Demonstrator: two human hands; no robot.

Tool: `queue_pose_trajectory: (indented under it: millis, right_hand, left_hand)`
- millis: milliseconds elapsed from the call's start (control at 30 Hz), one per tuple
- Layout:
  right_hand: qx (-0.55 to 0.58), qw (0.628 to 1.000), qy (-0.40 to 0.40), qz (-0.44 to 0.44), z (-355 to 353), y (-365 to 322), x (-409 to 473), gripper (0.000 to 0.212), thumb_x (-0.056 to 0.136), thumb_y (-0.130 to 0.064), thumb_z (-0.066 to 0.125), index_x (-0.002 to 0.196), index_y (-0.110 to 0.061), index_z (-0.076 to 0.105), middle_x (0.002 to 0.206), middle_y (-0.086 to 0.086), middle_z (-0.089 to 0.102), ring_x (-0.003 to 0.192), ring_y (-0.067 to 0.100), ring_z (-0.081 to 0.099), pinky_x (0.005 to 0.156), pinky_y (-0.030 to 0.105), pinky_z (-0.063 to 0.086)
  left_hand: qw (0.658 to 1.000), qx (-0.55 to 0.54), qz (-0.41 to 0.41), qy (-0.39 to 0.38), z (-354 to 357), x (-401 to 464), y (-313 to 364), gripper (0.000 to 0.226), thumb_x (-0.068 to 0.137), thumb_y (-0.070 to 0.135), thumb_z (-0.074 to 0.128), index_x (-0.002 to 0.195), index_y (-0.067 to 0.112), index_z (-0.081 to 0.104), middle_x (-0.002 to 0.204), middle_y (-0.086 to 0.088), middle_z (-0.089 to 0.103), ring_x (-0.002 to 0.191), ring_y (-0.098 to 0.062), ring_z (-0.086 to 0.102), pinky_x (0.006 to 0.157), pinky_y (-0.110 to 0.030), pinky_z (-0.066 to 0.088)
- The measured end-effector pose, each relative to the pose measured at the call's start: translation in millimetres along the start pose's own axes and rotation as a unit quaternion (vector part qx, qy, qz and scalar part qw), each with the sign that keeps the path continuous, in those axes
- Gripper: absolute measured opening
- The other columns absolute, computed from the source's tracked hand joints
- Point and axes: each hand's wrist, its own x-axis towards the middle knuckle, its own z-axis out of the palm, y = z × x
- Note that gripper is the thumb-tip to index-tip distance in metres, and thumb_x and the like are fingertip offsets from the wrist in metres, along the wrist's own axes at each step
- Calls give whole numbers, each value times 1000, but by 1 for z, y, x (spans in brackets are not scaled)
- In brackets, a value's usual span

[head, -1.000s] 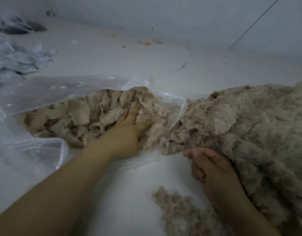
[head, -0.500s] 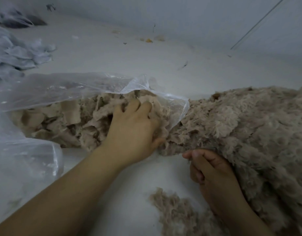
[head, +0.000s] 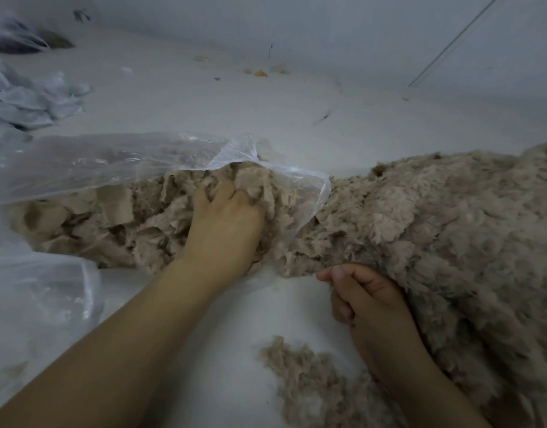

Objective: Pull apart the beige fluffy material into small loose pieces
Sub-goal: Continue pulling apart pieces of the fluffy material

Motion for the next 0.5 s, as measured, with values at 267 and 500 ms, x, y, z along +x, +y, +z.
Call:
queue_pose_trajectory:
  millis: [267, 500]
  right_hand:
    - [8, 1000, -8, 4, 1, -3, 2, 25, 83, -39, 57, 84, -20, 74, 50, -3, 40, 46, 9, 35, 45, 20, 31]
    - [45, 999, -17, 0, 4, -6, 4, 20, 90, -20, 57, 100, -19, 74, 52, -5, 43, 46, 7, 37, 44, 19, 33]
  left_hand:
    - [989, -133, 67, 5, 2, -21, 35, 25, 76, 47, 56, 78, 22, 59, 86, 6, 44, 102, -23, 37, 84, -45, 21]
    - [903, -418, 2, 100, 16, -23, 42, 18, 80, 33, 71, 72, 22, 59, 75, 16, 49, 84, -9, 43, 69, -32, 23]
